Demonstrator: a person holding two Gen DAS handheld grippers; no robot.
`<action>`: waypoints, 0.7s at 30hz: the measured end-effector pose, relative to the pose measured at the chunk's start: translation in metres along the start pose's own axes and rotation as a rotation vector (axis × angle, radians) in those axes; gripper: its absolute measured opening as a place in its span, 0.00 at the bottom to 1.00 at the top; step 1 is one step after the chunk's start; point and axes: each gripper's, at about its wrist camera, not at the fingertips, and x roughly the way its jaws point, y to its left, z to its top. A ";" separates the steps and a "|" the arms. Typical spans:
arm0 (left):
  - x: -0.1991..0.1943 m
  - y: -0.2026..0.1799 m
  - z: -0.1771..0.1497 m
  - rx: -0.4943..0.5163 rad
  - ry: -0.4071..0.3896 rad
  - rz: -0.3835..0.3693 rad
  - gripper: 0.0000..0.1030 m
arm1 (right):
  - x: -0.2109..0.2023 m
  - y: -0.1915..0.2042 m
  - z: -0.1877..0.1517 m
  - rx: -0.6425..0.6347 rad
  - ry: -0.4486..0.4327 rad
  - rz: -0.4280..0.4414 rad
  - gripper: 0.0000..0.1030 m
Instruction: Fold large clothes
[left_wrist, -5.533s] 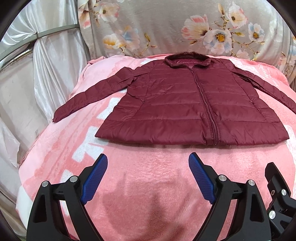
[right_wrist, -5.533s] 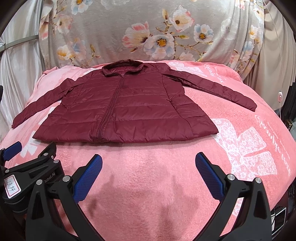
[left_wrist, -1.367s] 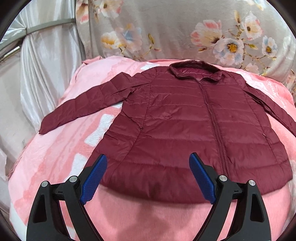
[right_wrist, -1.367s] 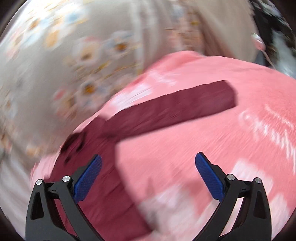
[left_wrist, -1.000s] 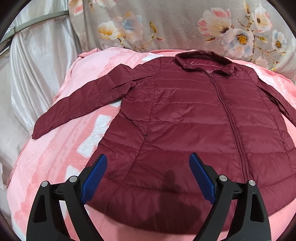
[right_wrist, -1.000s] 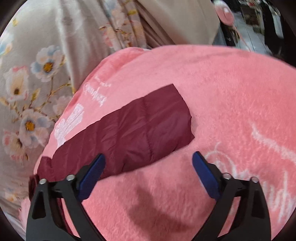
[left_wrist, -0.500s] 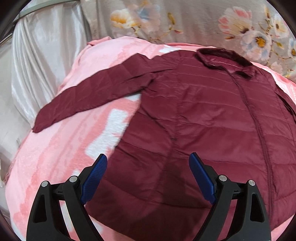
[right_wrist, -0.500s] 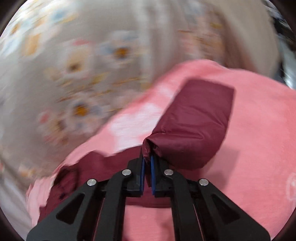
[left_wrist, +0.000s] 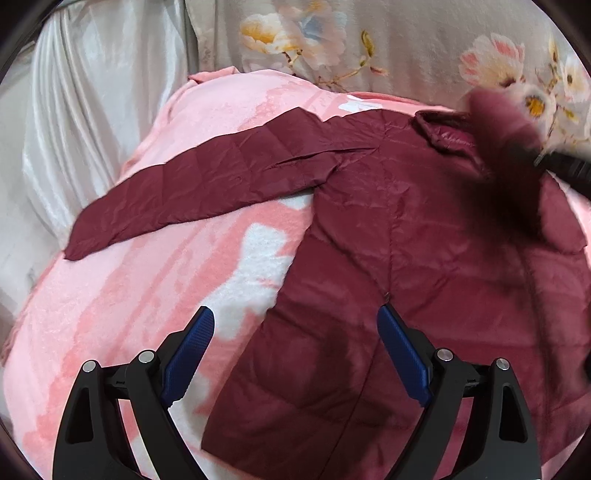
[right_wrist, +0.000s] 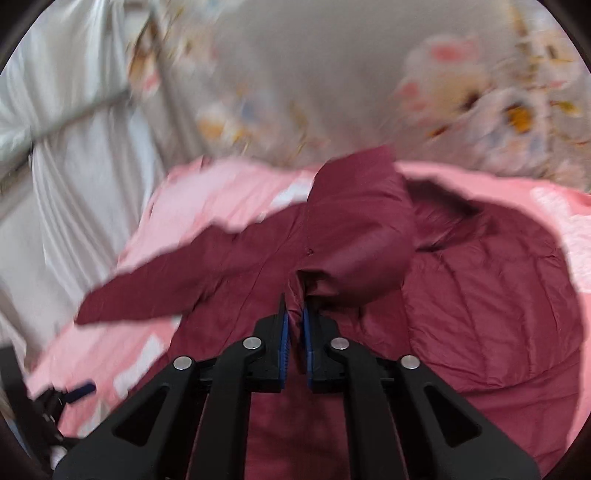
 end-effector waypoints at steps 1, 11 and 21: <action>0.000 -0.001 0.003 -0.006 -0.004 -0.015 0.84 | 0.002 0.003 -0.006 -0.010 0.010 0.013 0.17; 0.041 -0.050 0.065 -0.070 0.102 -0.333 0.84 | -0.061 -0.125 -0.019 0.320 -0.078 -0.096 0.43; 0.099 -0.077 0.085 -0.233 0.275 -0.409 0.73 | -0.077 -0.289 -0.063 0.779 -0.089 -0.157 0.45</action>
